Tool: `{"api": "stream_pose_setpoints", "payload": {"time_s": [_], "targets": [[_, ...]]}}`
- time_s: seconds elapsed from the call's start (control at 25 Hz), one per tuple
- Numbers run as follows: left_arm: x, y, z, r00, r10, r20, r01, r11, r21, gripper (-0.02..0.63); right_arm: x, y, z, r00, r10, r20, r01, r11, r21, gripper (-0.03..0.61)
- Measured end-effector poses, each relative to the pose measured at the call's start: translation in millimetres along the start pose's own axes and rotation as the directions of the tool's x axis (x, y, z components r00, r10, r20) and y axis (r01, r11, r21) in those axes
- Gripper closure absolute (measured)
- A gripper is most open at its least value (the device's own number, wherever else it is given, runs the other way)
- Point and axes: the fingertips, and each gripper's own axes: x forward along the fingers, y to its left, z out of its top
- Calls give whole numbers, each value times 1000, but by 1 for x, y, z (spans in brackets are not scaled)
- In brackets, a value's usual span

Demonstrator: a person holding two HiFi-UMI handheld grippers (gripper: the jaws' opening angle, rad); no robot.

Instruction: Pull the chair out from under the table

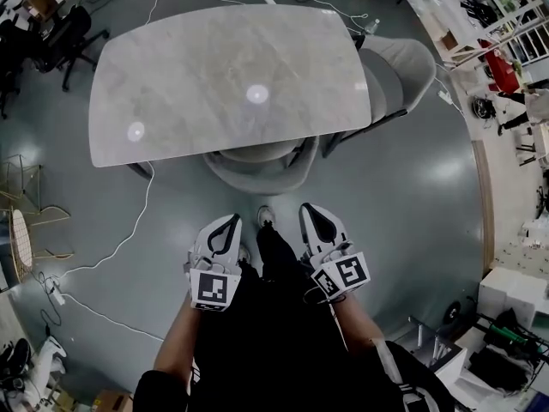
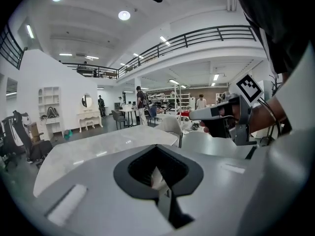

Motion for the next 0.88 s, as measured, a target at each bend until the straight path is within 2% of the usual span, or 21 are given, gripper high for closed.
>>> {"api": "stream_pose_setpoints", "payload": {"time_s": [0.32, 0.52, 0.72, 0.88], "targets": [[28, 10, -45, 993, -41, -111, 48, 997, 59, 604, 21, -12, -15, 997, 27, -70, -31, 998, -63, 561], [44, 6, -59, 985, -66, -158, 82, 992, 93, 604, 25, -24, -31, 992, 28, -126, -41, 994, -99, 561], [59, 4, -77, 974, -69, -216, 112, 974, 195, 584, 32, -28, -50, 982, 44, -183, -70, 988, -137, 561], [68, 4, -98, 959, -93, -269, 156, 962, 225, 553, 35, -31, -65, 970, 65, -234, -105, 981, -162, 560]]}}
